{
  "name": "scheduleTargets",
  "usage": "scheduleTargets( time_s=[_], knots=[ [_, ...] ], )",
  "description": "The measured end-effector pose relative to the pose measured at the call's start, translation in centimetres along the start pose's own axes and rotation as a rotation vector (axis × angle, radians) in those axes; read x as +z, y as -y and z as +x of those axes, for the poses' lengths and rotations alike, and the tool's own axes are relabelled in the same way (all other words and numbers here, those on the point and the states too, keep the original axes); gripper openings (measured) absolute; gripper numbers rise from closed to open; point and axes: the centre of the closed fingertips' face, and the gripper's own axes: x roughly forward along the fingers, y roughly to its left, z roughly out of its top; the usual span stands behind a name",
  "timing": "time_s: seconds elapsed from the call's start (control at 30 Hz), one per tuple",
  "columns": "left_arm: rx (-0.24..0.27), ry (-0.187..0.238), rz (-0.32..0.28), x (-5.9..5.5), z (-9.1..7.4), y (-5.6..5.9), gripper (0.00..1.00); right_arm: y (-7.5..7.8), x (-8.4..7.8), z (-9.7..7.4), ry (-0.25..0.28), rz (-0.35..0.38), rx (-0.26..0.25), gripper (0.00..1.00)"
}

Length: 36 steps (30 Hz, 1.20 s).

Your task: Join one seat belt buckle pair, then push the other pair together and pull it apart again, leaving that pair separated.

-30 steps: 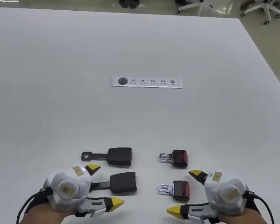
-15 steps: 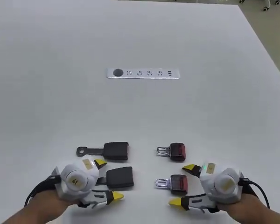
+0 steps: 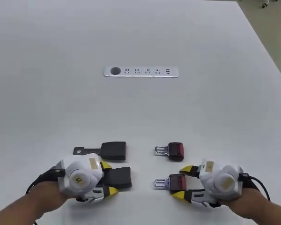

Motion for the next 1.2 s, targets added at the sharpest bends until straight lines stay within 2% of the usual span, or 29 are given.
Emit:
scheduleTargets(
  time_s=[0.1, 0.23, 0.5, 0.57, 0.8, 1.2],
  knots=[
    [-0.038, -0.013, 0.05, -0.1, -0.2, 0.1, 0.36, 0.0, 0.1, -0.1, -0.012, -0.005, 0.007, 0.36],
    [-0.073, -0.035, 0.104, 0.0, -0.5, 0.2, 0.35, 0.1, 0.0, -0.1, -0.055, -0.022, 0.022, 0.35],
    [-0.118, -0.078, 0.182, -0.3, -0.5, 0.5, 0.34, 0.3, -0.1, 0.1, -0.134, -0.033, 0.046, 0.35],
    [-0.122, -0.088, 0.183, -0.4, -0.5, 0.4, 0.34, 0.3, -0.2, 0.0, -0.145, -0.047, 0.046, 0.35],
    [-0.124, -0.109, 0.181, -0.7, -0.2, 0.4, 0.34, 0.6, -0.1, 0.1, -0.159, -0.022, 0.022, 0.35],
    [-0.122, -0.134, 0.174, -0.6, 0.0, 0.5, 0.34, 0.3, 1.5, 1.1, -0.138, 0.01, -0.001, 0.35]
  ],
)
